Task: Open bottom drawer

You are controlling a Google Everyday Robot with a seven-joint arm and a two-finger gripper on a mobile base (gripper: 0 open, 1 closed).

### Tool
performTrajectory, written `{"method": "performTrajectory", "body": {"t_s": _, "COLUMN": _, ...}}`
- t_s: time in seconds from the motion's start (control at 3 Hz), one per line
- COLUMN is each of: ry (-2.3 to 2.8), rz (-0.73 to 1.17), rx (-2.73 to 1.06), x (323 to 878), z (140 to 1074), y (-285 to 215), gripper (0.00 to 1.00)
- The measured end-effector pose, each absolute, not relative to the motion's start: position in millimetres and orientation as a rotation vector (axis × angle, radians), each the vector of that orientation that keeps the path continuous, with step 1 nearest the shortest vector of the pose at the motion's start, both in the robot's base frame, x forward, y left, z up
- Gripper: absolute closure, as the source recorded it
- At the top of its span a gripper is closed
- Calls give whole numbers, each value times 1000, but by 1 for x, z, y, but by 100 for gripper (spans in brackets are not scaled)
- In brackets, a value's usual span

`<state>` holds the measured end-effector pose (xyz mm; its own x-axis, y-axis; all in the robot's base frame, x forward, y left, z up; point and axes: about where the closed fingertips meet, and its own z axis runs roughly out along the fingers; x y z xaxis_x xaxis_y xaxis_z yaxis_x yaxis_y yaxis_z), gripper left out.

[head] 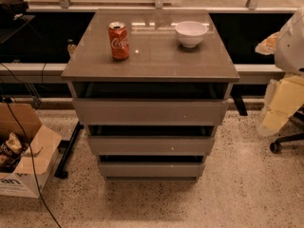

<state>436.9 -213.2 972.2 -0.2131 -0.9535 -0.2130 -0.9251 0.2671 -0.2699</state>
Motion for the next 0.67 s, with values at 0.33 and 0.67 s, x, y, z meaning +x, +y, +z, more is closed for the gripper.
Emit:
{"method": "performTrajectory", "body": {"t_s": 0.33, "ry": 2171, "rz": -109, "rx": -1676, "x": 440, "z": 945, "y": -199, "gripper": 0}}
{"method": "performTrajectory", "body": {"t_s": 0.67, "ry": 2149, "rz": -30, "rx": -1620, "x": 448, "z": 918, "y": -190, "gripper": 0}}
